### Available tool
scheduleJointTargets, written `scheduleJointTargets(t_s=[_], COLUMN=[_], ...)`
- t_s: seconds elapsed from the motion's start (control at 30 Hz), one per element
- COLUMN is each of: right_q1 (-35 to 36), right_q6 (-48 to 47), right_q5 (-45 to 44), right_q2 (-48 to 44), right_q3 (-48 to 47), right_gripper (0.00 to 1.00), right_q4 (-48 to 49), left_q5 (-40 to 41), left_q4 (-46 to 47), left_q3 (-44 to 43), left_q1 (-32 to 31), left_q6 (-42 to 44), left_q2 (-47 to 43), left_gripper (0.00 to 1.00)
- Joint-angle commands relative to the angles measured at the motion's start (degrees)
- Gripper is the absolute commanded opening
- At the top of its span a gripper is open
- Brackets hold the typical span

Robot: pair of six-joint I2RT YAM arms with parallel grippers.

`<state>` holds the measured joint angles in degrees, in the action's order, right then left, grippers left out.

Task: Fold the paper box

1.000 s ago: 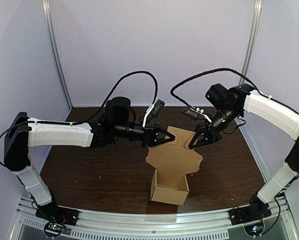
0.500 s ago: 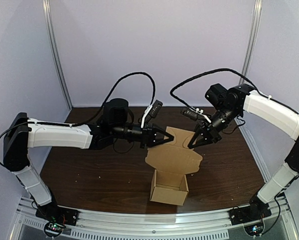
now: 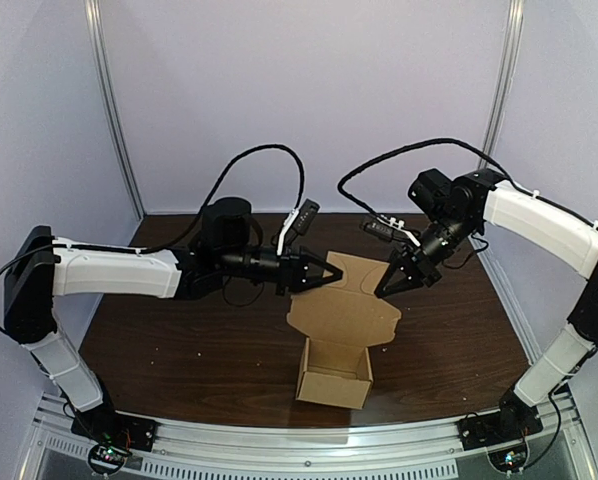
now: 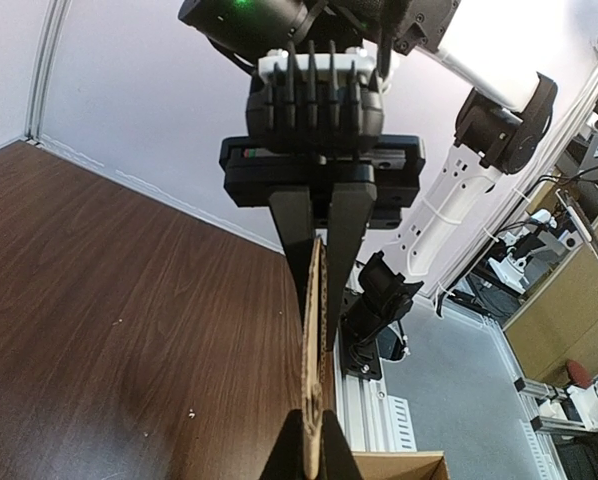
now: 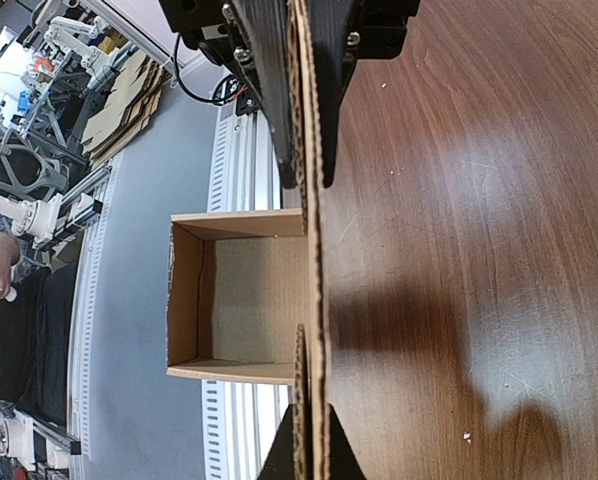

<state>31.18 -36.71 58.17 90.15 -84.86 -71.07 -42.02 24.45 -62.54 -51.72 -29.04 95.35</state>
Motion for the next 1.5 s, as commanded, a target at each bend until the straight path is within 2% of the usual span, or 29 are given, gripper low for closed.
scheduleJointTargets(t_s=[0.0, 0.07, 0.1, 0.13, 0.17, 0.27, 0.4, 0.5, 0.57, 0.67, 1.0, 1.03, 1.07, 1.17, 1.27, 1.47], right_q1=[0.47, 0.48, 0.5, 0.47, 0.38, 0.25, -0.14, -0.19, -0.19, -0.32, -0.74, -0.7, -0.75, -0.77, -0.72, 0.59], right_q6=[0.24, 0.6, 0.81, 0.96, 0.97, -0.12, -0.47, 0.24, 0.42, 0.84, 2.63, 2.69, 2.4, -0.77, -1.09, 0.4], right_q5=[-0.64, -0.53, -0.45, -0.38, -0.45, -0.7, 0.38, 0.86, 0.93, 0.54, -0.9, -1.36, -1.97, -4.7, -6.11, -9.21], right_q2=[0.33, -0.02, -0.12, -0.19, -0.12, 0.24, -0.17, -0.46, -0.46, -0.35, -1.98, -2.1, -2.16, -1.7, 0.24, 6.46], right_q3=[-0.58, -0.81, -1.02, -1.35, -1.73, -3.3, -4.4, -4.76, -4.95, -5.2, -3.68, -3.43, -3.56, -7.35, -12.75, -19.73], right_gripper=[0.0, 0.0, 0.0, 0.0, 0.0, 0.0, 0.0, 0.0, 0.0, 0.0, 0.0, 0.02, 0.14, 0.34, 0.44, 0.46], right_q4=[-2.53, -2.12, -2.08, -2.13, -2.24, -4.21, -5.36, -4.75, -4.59, -4.3, -1.77, -1.5, -1.74, -6.07, -9.31, -13.14], left_q5=[2.82, 2.68, 3.16, 4.38, 5.95, 12.06, 15.58, 13.96, 11.98, 9.89, 7.27, 7.07, 6.5, 4.99, 4.03, 3.9], left_q4=[4.41, 4.0, 3.16, 1.16, -0.87, -6.61, -10.44, -10.96, -9.18, -5.86, -1.59, -1.52, -1.84, -5.04, -8.96, -13.74], left_q3=[0.67, 0.59, 0.45, 0.33, 0.51, 3.05, 7.22, 8.88, 9.92, 10.99, 12.14, 11.97, 11.61, 10.07, 8.7, 7.11], left_q1=[1.39, 1.37, 1.37, 1.36, 1.36, 1.36, 1.45, 1.45, 1.45, 1.45, 1.5, 1.53, 1.49, 1.5, 1.48, 1.46], left_q6=[-0.19, -0.02, 0.25, 1.14, 2.46, 7.06, 10.74, 11.29, 10.33, 8.68, 6.9, 6.89, 7.16, 9.2, 12.06, 14.92], left_q2=[-1.78, -1.63, -1.64, -1.93, -2.5, -5.93, -9.55, -8.92, -7.91, -6.98, -6.05, -6.09, -6.19, -6.62, -7.02, -7.91], left_gripper=[0.0, 0.0, 0.09, 0.24, 0.34, 0.54, 0.65, 0.66, 0.65, 0.53, 0.06, 0.03, 0.01, 0.0, 0.0, 0.0])
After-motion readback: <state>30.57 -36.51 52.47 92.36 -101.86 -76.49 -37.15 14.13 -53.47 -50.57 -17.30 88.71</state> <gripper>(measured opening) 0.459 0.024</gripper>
